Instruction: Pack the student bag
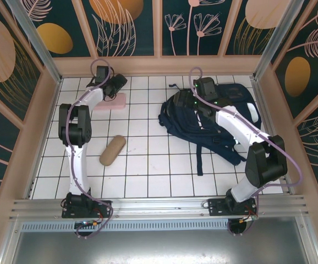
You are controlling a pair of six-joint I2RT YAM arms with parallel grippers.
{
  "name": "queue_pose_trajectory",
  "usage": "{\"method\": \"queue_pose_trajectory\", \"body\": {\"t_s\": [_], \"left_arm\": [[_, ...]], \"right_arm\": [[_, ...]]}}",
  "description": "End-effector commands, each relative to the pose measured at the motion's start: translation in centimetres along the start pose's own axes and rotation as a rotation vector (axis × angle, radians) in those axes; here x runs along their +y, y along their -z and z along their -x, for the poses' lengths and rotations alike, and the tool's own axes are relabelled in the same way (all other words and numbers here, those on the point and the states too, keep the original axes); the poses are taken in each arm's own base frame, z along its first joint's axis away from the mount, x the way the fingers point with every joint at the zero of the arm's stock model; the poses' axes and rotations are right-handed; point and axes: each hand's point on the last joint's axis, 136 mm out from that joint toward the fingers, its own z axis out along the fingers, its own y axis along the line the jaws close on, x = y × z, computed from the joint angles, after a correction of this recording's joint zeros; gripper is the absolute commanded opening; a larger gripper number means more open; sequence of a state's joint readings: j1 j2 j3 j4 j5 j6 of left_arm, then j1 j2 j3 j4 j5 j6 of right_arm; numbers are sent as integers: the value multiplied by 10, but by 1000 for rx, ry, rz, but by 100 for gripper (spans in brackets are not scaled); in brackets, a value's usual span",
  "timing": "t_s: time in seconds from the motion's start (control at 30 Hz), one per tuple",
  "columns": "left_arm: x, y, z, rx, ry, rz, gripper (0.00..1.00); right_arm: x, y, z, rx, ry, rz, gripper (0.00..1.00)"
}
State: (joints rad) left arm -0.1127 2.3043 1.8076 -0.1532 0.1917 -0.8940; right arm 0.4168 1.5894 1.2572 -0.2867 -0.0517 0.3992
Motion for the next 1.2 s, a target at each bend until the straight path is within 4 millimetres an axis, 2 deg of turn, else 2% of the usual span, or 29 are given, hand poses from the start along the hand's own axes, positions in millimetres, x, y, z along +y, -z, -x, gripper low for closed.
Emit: {"method": "queue_pose_trajectory", "body": {"t_s": [0.0, 0.1, 0.23, 0.4, 0.57, 0.63, 0.73, 0.8, 0.9, 0.97, 1.07, 1.17], "left_arm": [[0, -4, -21, 52, 79, -54, 74], [6, -1, -36, 74, 94, -54, 74], [11, 3, -68, 122, 104, -59, 74], [7, 21, -109, 169, 89, -86, 74], [6, 41, -161, 249, 56, -104, 74], [6, 53, -174, 264, 46, -111, 74], [-1, 77, -177, 243, 26, -146, 74], [-7, 90, -170, 224, -7, -146, 75], [-13, 105, -163, 212, -57, -135, 76], [-10, 112, -158, 194, -62, -116, 77], [9, 119, -149, 159, -39, -64, 76], [46, 119, -143, 142, 6, 29, 73]], "right_arm": [[11, 5, 13, -43, 11, 11, 99], [14, 2, 13, -35, 15, 13, 99], [20, -5, 13, -25, 25, 24, 99], [31, -13, 12, -11, 43, 40, 99], [46, -24, 9, 10, 58, 74, 99], [53, -30, 5, 30, 66, 99, 96], [65, -40, -2, 59, 81, 124, 91], [73, -46, -7, 79, 90, 147, 85], [88, -57, -16, 117, 105, 193, 79], [98, -67, -23, 147, 119, 218, 76], [117, -79, -35, 189, 154, 264, 72], [131, -93, -47, 235, 175, 305, 69]]}}
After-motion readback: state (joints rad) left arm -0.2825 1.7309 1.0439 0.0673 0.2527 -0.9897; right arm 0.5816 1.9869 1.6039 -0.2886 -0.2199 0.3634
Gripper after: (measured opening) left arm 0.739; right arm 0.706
